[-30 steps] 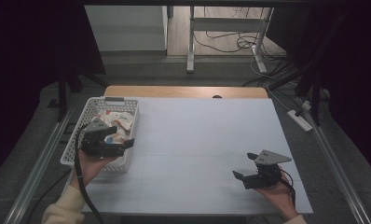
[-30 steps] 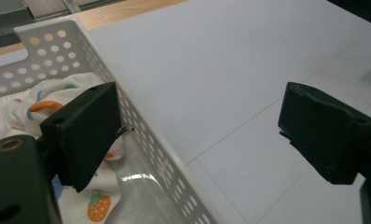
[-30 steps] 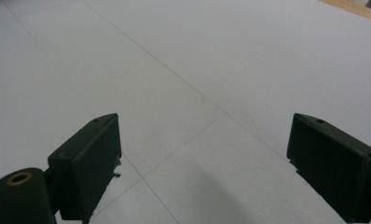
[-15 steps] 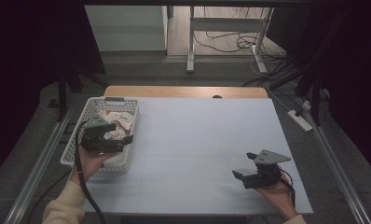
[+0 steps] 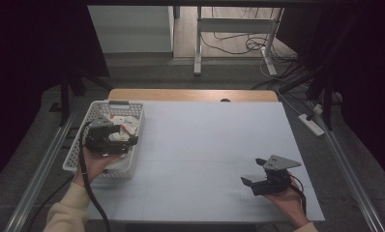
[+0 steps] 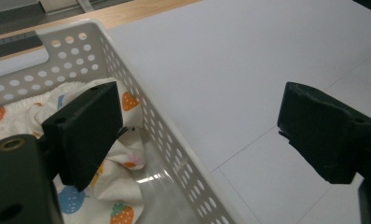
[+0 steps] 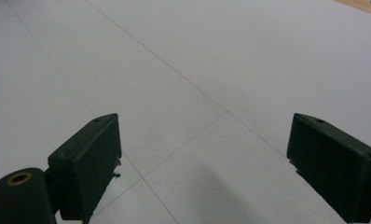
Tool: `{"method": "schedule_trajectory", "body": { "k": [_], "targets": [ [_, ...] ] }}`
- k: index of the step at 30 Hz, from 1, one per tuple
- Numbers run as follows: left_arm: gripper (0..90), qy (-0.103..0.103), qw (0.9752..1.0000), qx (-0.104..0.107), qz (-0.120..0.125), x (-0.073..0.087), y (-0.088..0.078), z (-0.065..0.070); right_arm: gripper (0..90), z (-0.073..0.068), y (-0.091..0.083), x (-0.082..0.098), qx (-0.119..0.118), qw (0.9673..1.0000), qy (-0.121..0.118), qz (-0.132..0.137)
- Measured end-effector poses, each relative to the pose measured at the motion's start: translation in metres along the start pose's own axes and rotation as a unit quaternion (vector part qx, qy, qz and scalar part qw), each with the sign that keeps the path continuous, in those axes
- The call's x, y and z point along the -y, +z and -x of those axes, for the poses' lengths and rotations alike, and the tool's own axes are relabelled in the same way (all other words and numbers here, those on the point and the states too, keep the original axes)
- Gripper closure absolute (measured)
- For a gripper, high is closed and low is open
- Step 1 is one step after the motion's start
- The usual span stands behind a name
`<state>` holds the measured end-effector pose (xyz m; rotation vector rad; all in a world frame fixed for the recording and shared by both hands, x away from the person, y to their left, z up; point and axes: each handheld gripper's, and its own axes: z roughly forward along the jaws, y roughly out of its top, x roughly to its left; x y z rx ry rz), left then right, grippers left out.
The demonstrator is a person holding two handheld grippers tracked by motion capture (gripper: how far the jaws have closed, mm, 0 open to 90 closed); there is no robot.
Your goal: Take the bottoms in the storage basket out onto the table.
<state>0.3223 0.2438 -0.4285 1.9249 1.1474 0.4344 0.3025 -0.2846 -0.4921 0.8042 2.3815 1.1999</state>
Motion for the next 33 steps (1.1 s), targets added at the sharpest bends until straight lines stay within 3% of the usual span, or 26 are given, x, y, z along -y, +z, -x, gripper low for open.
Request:
{"method": "schedule_trajectory", "body": {
  "k": [10, 21, 26, 33],
  "targets": [
    [12.9, -0.018, 0.9998, -0.001, 0.001, -0.003, 0.004, -0.016, 10.0, 0.0, 0.0, 0.0, -0.003, 1.0, -0.001, 0.0],
    [12.9, -0.027, 0.9996, -0.004, -0.001, -0.004, 0.007, -0.025, 10.0, 0.0, 0.001, 0.001, -0.002, 1.0, 0.0, -0.002],
    [13.4, -0.042, 0.9991, -0.002, 0.008, -0.001, 0.005, -0.031, 10.0, 0.0, -0.002, 0.001, 0.002, 1.0, 0.003, 0.002],
    [13.3, -0.047, 0.9988, -0.01, 0.001, -0.013, 0.005, -0.039, 10.1, 0.0, -0.001, 0.001, -0.002, 1.0, 0.001, 0.003]
  ]
}}
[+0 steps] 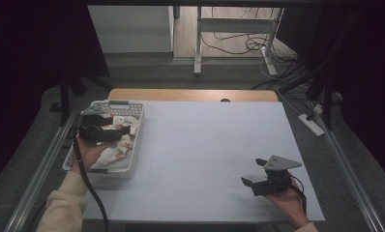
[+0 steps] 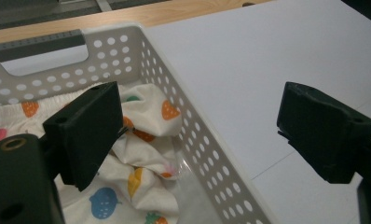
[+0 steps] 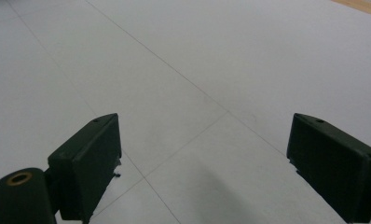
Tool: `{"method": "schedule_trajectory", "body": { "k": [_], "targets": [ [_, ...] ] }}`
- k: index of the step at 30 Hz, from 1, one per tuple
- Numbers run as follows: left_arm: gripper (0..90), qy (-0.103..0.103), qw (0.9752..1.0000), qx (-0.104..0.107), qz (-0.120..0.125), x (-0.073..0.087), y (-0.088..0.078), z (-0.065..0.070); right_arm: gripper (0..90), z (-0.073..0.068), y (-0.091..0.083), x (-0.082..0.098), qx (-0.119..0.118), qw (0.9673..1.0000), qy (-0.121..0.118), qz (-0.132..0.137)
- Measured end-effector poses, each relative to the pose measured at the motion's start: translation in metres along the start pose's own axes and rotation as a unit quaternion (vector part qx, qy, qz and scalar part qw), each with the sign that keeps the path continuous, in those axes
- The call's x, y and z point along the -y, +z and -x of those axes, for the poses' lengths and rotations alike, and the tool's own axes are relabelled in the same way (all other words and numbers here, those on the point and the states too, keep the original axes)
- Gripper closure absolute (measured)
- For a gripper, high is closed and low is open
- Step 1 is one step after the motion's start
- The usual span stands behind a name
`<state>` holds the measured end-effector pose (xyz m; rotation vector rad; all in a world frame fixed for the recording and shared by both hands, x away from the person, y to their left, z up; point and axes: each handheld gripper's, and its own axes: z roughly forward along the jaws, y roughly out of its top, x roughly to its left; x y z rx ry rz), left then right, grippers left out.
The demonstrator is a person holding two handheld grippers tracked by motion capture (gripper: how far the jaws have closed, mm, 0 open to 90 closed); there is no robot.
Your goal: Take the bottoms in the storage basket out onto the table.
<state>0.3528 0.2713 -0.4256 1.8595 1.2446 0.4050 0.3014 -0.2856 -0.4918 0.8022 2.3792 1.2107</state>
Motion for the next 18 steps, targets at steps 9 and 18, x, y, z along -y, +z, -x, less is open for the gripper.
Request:
{"method": "schedule_trajectory", "body": {
  "k": [9, 18],
  "targets": [
    [13.3, -0.009, 0.9998, -0.01, -0.011, -0.01, 0.006, -0.009, 10.1, 0.0, -0.001, 0.0, -0.001, 1.0, 0.002, 0.001],
    [13.3, -0.025, 0.9991, -0.02, -0.028, -0.012, 0.015, -0.025, 10.0, 0.001, 0.0, 0.0, -0.003, 1.0, 0.003, -0.002]
  ]
}}
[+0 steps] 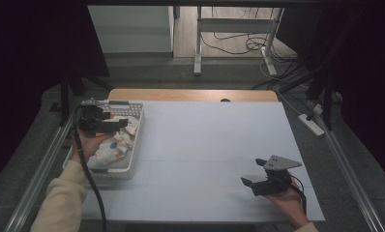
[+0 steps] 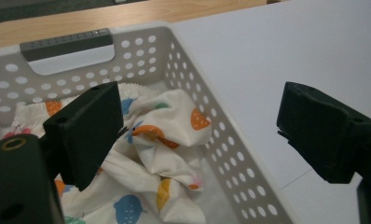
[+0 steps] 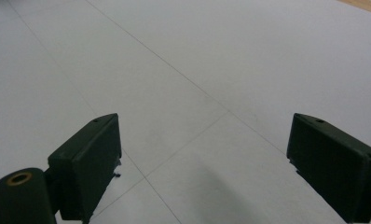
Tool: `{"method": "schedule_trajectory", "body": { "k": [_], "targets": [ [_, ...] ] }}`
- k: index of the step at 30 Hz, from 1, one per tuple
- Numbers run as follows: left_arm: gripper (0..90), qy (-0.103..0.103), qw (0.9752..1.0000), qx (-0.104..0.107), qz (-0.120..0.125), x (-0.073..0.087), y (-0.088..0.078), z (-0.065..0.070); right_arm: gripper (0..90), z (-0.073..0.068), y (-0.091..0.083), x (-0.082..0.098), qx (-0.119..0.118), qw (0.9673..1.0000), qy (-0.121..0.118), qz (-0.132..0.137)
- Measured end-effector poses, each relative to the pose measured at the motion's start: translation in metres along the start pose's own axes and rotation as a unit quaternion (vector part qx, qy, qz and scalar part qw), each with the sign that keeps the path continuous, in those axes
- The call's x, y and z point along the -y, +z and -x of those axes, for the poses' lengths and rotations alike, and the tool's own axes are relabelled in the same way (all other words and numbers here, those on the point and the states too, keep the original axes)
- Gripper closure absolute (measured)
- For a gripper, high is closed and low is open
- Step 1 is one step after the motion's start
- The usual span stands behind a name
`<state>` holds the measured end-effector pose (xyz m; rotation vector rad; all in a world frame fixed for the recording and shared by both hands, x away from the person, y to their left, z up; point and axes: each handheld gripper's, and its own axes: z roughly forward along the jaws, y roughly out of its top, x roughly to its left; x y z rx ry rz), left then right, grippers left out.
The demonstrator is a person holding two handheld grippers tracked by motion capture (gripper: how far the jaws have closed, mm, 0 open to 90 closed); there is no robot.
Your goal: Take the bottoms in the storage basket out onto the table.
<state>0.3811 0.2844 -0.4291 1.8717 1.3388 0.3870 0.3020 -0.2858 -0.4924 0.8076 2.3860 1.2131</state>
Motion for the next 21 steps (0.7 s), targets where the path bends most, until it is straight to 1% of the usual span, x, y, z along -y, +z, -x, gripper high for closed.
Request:
{"method": "schedule_trajectory", "body": {
  "k": [1, 3, 5, 6, 7, 16, 18, 21],
  "targets": [
    [13.3, -0.004, 1.0, -0.001, -0.006, 0.0, 0.003, -0.003, 10.1, 0.0, 0.0, 0.0, -0.001, 1.0, -0.001, 0.0],
    [13.3, -0.006, 0.9999, -0.003, -0.008, 0.0, 0.005, -0.004, 10.1, 0.0, 0.0, 0.0, -0.001, 1.0, -0.001, -0.001],
    [13.3, -0.01, 0.9998, -0.006, -0.016, 0.0, 0.01, -0.007, 10.0, 0.0, 0.001, 0.0, -0.001, 1.0, -0.001, -0.001],
    [13.3, -0.01, 0.9998, -0.006, -0.016, 0.0, 0.01, -0.007, 10.0, 0.0, 0.001, 0.0, -0.001, 1.0, -0.001, -0.001],
    [13.2, -0.014, 0.9997, -0.004, -0.02, 0.0, 0.013, -0.009, 10.1, 0.0, 0.0, 0.0, 0.0, 1.0, -0.001, -0.001],
    [13.2, -0.018, 0.9991, -0.012, -0.036, 0.0, 0.022, -0.015, 10.0, 0.0, 0.001, 0.001, 0.0, 1.0, -0.002, -0.004],
    [13.2, -0.027, 0.9988, -0.01, -0.039, 0.001, 0.025, -0.018, 10.0, 0.0, 0.001, 0.001, 0.004, 1.0, -0.001, -0.003],
    [13.2, -0.025, 0.9986, -0.015, -0.045, 0.0, 0.027, -0.019, 10.0, 0.0, 0.001, 0.001, 0.003, 1.0, 0.001, -0.005]
  ]
}}
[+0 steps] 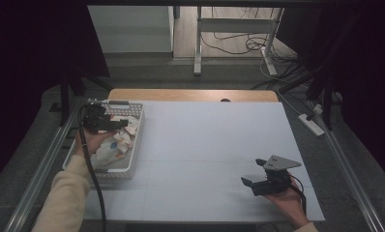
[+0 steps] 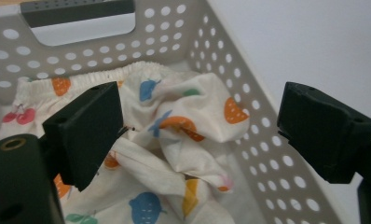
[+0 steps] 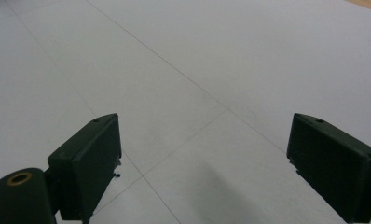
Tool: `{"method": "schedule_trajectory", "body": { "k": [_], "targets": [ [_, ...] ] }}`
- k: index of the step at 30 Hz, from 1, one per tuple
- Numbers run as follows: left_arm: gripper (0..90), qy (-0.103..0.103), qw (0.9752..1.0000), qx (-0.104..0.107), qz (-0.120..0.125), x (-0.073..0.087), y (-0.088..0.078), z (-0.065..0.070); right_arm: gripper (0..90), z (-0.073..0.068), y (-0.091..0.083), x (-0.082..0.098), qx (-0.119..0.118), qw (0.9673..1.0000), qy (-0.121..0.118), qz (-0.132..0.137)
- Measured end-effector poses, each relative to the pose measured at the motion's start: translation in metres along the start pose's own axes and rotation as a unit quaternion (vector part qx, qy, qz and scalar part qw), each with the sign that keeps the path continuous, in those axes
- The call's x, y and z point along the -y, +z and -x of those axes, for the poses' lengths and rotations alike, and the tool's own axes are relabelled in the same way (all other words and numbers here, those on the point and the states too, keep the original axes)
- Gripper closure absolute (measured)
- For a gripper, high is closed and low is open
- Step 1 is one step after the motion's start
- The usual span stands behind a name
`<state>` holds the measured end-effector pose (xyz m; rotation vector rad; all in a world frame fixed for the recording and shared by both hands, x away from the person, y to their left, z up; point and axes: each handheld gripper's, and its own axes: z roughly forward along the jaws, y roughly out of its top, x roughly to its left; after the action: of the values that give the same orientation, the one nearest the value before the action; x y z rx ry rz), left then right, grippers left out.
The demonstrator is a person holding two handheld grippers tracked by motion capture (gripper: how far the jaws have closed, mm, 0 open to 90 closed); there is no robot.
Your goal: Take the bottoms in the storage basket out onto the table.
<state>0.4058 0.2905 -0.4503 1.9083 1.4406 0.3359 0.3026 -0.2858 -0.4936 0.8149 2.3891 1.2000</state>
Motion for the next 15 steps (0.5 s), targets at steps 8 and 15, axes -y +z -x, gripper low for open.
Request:
{"method": "schedule_trajectory", "body": {
  "k": [8, 15],
  "targets": [
    [13.3, -0.002, 0.9998, -0.01, -0.015, -0.003, 0.009, -0.005, 10.0, -0.001, 0.001, 0.0, 0.001, 1.0, -0.001, 0.0],
    [13.3, -0.005, 0.9996, -0.011, -0.026, -0.005, 0.016, -0.008, 10.0, -0.001, 0.001, 0.0, 0.0, 1.0, -0.001, -0.002]
  ]
}}
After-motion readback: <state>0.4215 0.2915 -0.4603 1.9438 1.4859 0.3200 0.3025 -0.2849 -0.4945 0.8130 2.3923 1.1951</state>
